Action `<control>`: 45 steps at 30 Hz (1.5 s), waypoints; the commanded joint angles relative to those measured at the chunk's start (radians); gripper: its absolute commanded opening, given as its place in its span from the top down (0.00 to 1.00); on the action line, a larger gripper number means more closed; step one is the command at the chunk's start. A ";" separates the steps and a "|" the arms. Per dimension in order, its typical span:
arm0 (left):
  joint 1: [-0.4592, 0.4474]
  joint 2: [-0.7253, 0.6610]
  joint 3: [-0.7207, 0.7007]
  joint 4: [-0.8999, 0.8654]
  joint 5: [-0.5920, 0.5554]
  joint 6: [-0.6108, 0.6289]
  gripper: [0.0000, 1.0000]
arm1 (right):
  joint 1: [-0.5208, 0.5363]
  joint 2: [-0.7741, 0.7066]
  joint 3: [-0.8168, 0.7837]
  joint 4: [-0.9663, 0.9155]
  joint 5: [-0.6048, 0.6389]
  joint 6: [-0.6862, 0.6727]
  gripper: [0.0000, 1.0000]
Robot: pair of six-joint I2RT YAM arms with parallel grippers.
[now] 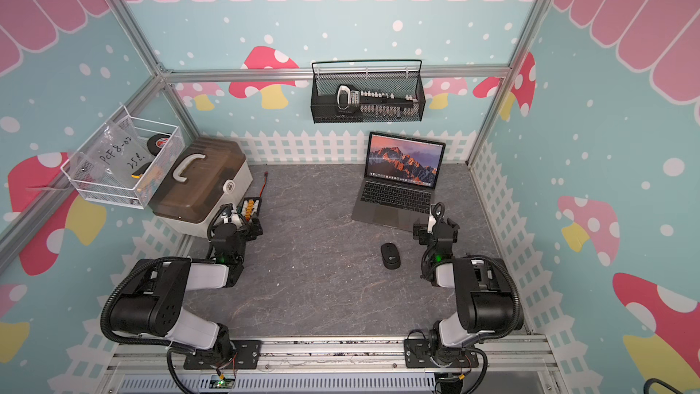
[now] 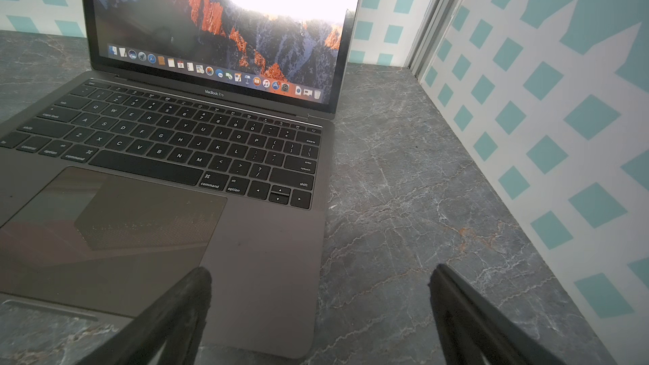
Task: Insert the wireless mouse receiver into the laptop
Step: Pick up the mouse from the center of the board.
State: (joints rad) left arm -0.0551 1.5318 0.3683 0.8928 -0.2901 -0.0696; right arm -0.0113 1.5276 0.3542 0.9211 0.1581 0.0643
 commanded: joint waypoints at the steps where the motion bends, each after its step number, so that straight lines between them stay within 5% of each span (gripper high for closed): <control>1: -0.009 0.004 0.000 0.037 0.051 0.042 0.01 | 0.007 -0.011 -0.009 0.023 0.006 0.004 0.01; 4: -0.043 -0.039 -0.015 0.041 0.004 0.069 0.01 | 0.007 -0.108 0.007 -0.077 0.009 0.002 0.01; 9: -0.124 -0.235 0.037 -0.204 -0.201 0.080 0.01 | 0.006 -0.361 0.053 -0.359 0.158 0.136 0.01; 12: -0.155 -0.346 0.124 -0.465 -0.276 -0.079 0.01 | 0.007 -0.482 0.072 -0.530 0.162 0.263 0.02; 17: -0.191 -0.468 0.209 -0.795 -0.248 -0.391 0.01 | 0.007 -0.600 0.103 -0.858 -0.063 0.449 0.03; 20: -0.193 -0.540 0.158 -0.855 -0.202 -0.560 0.01 | 0.011 -0.555 0.162 -1.117 -0.189 0.552 0.02; 24: -0.192 -0.635 0.091 -0.901 -0.147 -0.692 0.01 | 0.095 -0.503 0.133 -1.177 -0.293 0.601 0.01; 31: -0.189 -0.709 0.093 -0.907 -0.001 -0.611 0.00 | 0.333 -0.323 0.206 -1.235 -0.144 0.555 0.01; 36: -0.185 -0.723 0.099 -0.962 -0.005 -0.666 0.01 | 0.395 -0.214 0.266 -1.228 -0.057 0.510 0.02; 45: -0.102 -0.646 0.136 -0.968 0.234 -0.669 0.01 | 0.475 -0.103 0.319 -1.211 0.008 0.464 0.09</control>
State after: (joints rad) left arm -0.1722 0.8677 0.4725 -0.0498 -0.1471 -0.7082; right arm 0.4488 1.3991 0.6537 -0.2825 0.1211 0.5457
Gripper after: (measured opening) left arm 0.994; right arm 0.910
